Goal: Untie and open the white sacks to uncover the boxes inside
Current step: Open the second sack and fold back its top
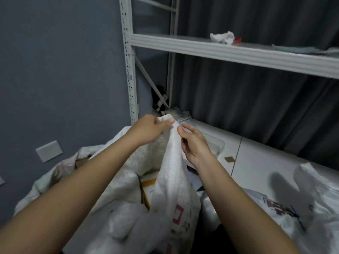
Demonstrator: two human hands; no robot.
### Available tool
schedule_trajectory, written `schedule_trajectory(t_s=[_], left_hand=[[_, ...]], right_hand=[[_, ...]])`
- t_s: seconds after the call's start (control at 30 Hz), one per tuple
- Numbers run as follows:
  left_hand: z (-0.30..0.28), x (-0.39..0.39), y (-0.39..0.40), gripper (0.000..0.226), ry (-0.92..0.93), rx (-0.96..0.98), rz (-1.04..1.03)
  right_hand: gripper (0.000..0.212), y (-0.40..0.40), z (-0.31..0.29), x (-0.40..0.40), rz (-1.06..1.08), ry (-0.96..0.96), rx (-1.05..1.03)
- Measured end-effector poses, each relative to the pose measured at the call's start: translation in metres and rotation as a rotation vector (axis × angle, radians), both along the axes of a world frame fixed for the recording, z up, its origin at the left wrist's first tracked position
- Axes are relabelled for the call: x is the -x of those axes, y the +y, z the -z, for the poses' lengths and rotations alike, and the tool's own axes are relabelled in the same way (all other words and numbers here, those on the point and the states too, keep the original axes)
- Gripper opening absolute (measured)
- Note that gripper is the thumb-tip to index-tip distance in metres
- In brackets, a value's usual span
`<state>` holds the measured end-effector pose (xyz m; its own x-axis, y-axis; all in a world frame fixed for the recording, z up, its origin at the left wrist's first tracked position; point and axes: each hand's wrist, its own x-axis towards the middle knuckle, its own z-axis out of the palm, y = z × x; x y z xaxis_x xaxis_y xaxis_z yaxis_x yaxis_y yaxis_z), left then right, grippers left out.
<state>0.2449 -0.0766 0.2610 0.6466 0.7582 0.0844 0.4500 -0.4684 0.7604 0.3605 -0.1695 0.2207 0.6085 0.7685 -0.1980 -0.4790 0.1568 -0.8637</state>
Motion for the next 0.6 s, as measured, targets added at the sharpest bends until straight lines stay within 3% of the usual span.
schedule_trajectory(t_s=[0.07,0.13,0.27,0.33,0.4,0.47,0.53,0.6], left_hand=[[-0.001,0.008,-0.004,0.032,0.019,0.268,0.077],[0.008,0.004,0.005,0.03,-0.035,0.309,0.034],[0.013,-0.018,0.01,0.044,-0.036,0.075,-0.069],[0.012,-0.032,0.004,0.042,0.046,-0.088,-0.065],[0.011,-0.045,-0.002,0.034,0.037,-0.094,-0.033],[0.01,-0.051,-0.001,0.023,-0.071,0.061,0.009],[0.01,-0.046,0.003,0.03,-0.169,0.194,0.029],[0.015,-0.036,0.006,0.041,-0.114,0.159,0.05]], right_hand=[[0.021,0.012,-0.004,0.002,-0.008,-0.057,-0.003],[0.023,0.016,0.0,0.002,0.022,-0.167,0.026],[0.01,-0.007,0.023,0.015,0.137,-0.699,0.164],[0.018,-0.016,0.031,0.026,0.114,-0.964,0.226],[0.019,-0.017,0.034,0.031,0.132,-1.127,0.3],[0.02,-0.013,0.031,0.026,0.183,-0.985,0.351],[0.029,-0.007,0.028,0.014,0.158,-0.486,0.253],[0.034,-0.003,0.033,0.006,0.017,-0.002,0.018]])
